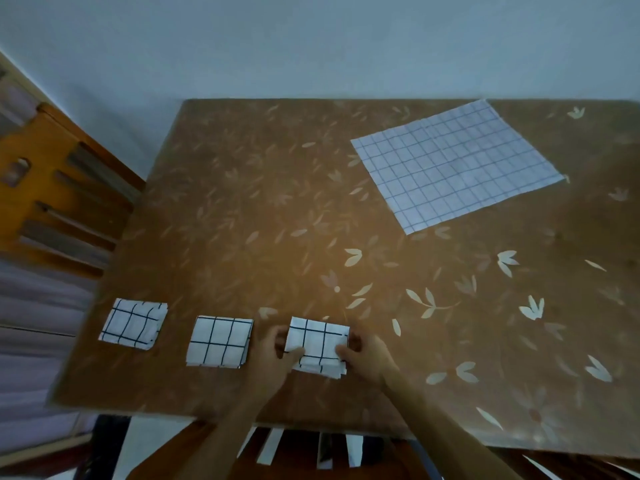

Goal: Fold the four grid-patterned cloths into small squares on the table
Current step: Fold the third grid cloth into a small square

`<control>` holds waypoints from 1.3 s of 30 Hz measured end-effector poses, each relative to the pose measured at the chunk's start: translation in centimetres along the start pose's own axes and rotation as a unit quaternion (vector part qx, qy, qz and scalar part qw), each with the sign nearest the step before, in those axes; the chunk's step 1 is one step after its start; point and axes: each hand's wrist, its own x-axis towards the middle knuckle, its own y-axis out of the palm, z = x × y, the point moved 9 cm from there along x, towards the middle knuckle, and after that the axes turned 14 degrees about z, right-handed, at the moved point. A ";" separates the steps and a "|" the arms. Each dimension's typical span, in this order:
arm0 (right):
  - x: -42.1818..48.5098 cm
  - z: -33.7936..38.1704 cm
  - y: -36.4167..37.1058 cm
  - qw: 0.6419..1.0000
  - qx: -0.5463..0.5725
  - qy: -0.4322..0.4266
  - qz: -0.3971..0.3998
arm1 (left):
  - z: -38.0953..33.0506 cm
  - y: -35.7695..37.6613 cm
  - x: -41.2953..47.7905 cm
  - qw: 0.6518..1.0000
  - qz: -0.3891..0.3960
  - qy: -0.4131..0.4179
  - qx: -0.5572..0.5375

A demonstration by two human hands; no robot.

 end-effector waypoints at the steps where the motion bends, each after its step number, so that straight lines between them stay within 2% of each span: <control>1: 0.1 0.4 -0.1 0.999 -0.034 0.002 -0.012 | -0.5 -0.3 -0.2 0.995 -0.034 0.023 0.092; 4: 0.2 1.4 0.2 0.991 -0.123 -0.011 -0.056 | -2.7 1.0 -1.1 0.927 -0.108 0.088 0.349; 6: -0.1 1.8 0.6 0.981 -0.170 -0.022 -0.096 | -3.8 3.2 -1.0 0.878 -0.094 0.141 0.447; 8: -0.7 2.3 0.7 0.962 -0.222 -0.047 -0.155 | -3.6 5.1 -0.5 0.852 -0.054 0.185 0.487; 11: -1.3 4.5 1.8 0.911 -0.327 -0.136 -0.213 | -1.7 5.9 0.0 0.846 0.004 0.160 0.508; 13: -0.7 5.0 3.6 0.881 -0.394 -0.180 -0.190 | -0.9 6.0 -0.1 0.842 0.024 0.146 0.519; 15: 0.5 3.6 5.4 0.871 -0.434 -0.187 -0.134 | -0.4 6.0 0.0 0.834 0.037 0.145 0.532; 17: 1.6 1.7 6.0 0.872 -0.450 -0.163 -0.099 | 0.1 5.8 0.1 0.836 0.048 0.136 0.530; 20: 1.9 0.9 6.0 0.868 -0.470 -0.136 -0.090 | 0.2 5.2 0.0 0.849 0.048 0.124 0.511; 26: 0.7 2.1 4.8 0.880 -0.449 -0.101 -0.118 | 0.0 4.3 -0.5 0.861 0.044 0.115 0.493; 30: 1.0 3.0 6.9 0.874 -0.458 -0.136 -0.087 | 0.3 4.6 -0.3 0.851 0.046 0.112 0.512; 39: 0.6 0.4 5.4 0.892 -0.440 -0.057 -0.083 | -0.1 4.5 -0.4 0.848 0.058 0.112 0.514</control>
